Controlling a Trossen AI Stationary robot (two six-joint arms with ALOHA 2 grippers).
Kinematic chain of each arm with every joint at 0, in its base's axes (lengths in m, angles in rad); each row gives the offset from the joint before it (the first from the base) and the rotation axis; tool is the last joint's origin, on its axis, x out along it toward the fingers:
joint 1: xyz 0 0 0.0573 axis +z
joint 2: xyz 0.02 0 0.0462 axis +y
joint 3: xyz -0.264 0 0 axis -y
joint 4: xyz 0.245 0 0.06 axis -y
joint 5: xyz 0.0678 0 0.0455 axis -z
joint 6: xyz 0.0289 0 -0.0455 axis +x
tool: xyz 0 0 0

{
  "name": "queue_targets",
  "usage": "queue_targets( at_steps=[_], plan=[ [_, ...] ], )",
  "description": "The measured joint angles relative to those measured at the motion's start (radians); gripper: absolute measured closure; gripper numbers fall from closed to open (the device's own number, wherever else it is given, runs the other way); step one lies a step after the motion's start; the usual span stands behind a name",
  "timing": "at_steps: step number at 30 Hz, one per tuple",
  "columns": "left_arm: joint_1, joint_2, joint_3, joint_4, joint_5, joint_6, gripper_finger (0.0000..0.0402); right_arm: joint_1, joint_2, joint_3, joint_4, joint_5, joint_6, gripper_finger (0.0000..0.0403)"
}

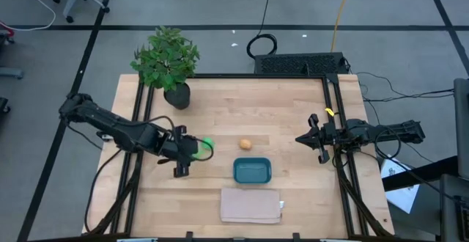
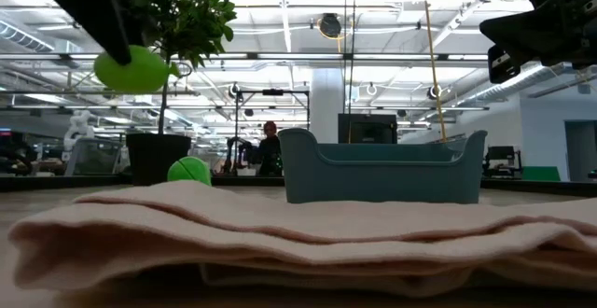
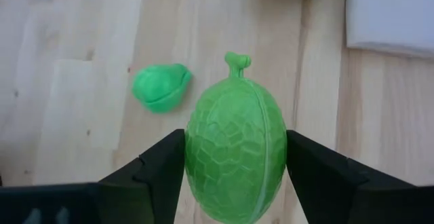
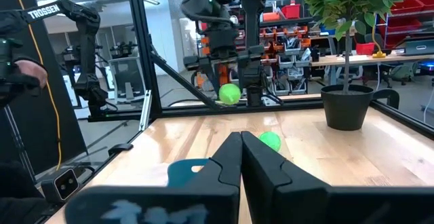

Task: Pick and placing Produce into tupperware
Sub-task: Put the green melon into the blue bin

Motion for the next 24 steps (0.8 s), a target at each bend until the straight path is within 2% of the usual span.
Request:
queue_targets(
  at_steps=[4, 11, 19, 24],
  plan=[
    [0.052, 0.001, 0.0, 0.03, 0.013, -0.006, 0.0172, 0.0, 0.0, 0.0, 0.0, 0.0, 0.0, 0.0403],
    [0.124, 0.016, 0.0, 0.159, 0.115, 0.036, 0.0172, 0.0, 0.0, 0.0, 0.0, 0.0, 0.0, 0.0403],
    [0.141, 0.051, 0.006, 0.293, 0.165, 0.116, 0.0172, 0.0, 0.0, 0.0, 0.0, 0.0, 0.0, 0.0403],
    [0.141, 0.095, 0.05, 0.305, 0.164, 0.138, 0.0172, 0.0, 0.004, 0.0, 0.002, 0.0, 0.0, 0.0403]
  ],
)
